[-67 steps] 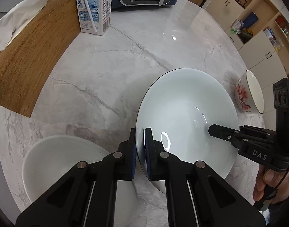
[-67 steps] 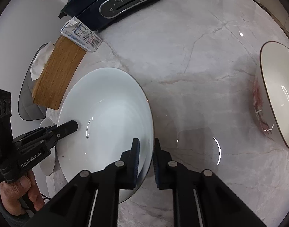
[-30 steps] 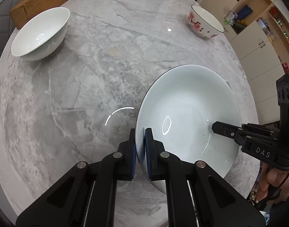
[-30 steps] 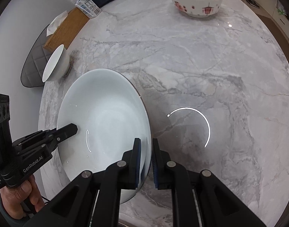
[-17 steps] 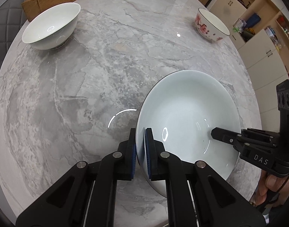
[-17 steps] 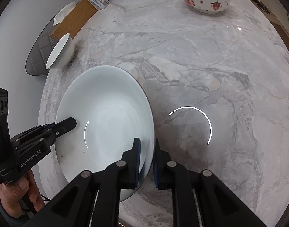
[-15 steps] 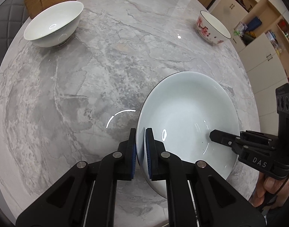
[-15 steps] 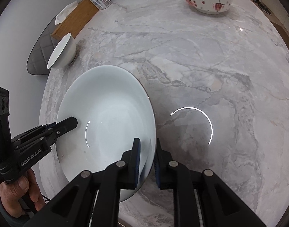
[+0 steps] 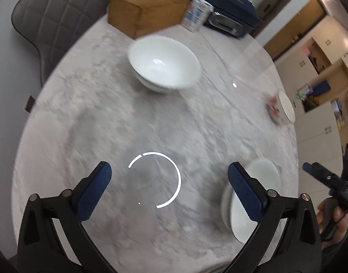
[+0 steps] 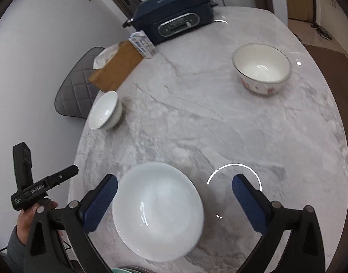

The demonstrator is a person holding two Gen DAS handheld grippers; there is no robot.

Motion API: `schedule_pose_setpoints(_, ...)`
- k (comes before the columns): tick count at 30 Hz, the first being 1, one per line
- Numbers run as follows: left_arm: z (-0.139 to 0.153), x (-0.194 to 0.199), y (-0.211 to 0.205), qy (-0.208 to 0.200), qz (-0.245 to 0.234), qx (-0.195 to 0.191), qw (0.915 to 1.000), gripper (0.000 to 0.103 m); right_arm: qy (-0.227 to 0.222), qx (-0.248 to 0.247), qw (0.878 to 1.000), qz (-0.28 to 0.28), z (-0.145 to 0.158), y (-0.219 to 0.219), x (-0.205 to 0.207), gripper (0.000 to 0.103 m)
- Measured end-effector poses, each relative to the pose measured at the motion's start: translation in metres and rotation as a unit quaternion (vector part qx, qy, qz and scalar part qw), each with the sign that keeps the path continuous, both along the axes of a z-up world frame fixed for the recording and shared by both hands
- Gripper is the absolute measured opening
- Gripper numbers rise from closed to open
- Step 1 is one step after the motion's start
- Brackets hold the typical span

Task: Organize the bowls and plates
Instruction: 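Reach the right gripper to the smaller white bowl and grasp its rim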

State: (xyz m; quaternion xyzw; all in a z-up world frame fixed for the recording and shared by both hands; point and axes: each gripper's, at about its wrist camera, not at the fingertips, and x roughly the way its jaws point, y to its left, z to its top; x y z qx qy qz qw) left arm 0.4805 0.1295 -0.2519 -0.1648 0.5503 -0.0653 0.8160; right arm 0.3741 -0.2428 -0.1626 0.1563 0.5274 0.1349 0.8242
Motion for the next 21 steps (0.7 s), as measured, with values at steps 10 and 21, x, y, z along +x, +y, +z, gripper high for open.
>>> schedule_pose_setpoints(10, 0.001, 0.093, 0.056, -0.036, 0.052, 0.027, 0.9976, 0.103, 0.015, 0.015, 0.995, 0.093, -0.017, 0.125, 0.146, 0.100)
schedule_pose_setpoints(21, -0.049, 0.141, 0.052, 0.012, 0.035, 0.036, 0.9987, 0.102, 0.061, -0.022, 0.991, 0.120, -0.073, 0.178, 0.205, 0.083)
